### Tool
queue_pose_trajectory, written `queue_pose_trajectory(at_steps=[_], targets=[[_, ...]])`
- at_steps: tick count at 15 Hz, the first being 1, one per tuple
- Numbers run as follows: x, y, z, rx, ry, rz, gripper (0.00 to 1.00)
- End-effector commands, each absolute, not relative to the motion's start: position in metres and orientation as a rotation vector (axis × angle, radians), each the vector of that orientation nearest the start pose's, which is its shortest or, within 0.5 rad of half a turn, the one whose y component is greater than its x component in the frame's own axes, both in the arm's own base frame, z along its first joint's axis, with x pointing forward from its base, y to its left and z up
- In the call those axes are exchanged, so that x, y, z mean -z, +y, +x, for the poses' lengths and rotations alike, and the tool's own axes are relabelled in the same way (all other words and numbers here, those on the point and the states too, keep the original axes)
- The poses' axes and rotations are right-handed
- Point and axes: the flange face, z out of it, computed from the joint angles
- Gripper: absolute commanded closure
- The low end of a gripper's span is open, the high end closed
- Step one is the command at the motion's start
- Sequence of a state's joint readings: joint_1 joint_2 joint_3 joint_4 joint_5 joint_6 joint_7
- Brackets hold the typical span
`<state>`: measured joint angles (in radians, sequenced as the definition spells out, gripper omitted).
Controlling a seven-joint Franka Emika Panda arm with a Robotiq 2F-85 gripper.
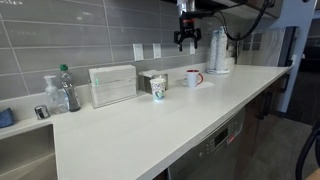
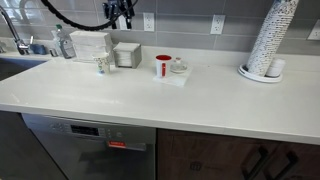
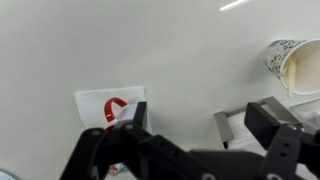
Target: Remove the coffee cup from the mug and put it on the left side of the counter then move the mug forwards
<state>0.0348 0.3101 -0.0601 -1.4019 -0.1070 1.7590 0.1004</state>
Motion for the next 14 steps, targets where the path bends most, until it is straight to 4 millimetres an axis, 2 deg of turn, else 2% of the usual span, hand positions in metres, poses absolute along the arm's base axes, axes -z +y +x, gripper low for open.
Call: queue_pose_trajectory(at_steps=[1,5,7,10,14], targets=[[-0.527,-0.021,0.644,0.053,0.099,-3.291,0.0],[-0.503,-0.037,0.606,-0.07,0.035,-3.252,0.0],[-0.5,-0.048,0.581,-0.102,0.014,-3.237,0.0],[-0.516,-0.061,0.542,-0.129,-0.003,-3.22,0.0],[-0.56,-0.063,0.505,-0.093,-0.053,-3.233,0.0]])
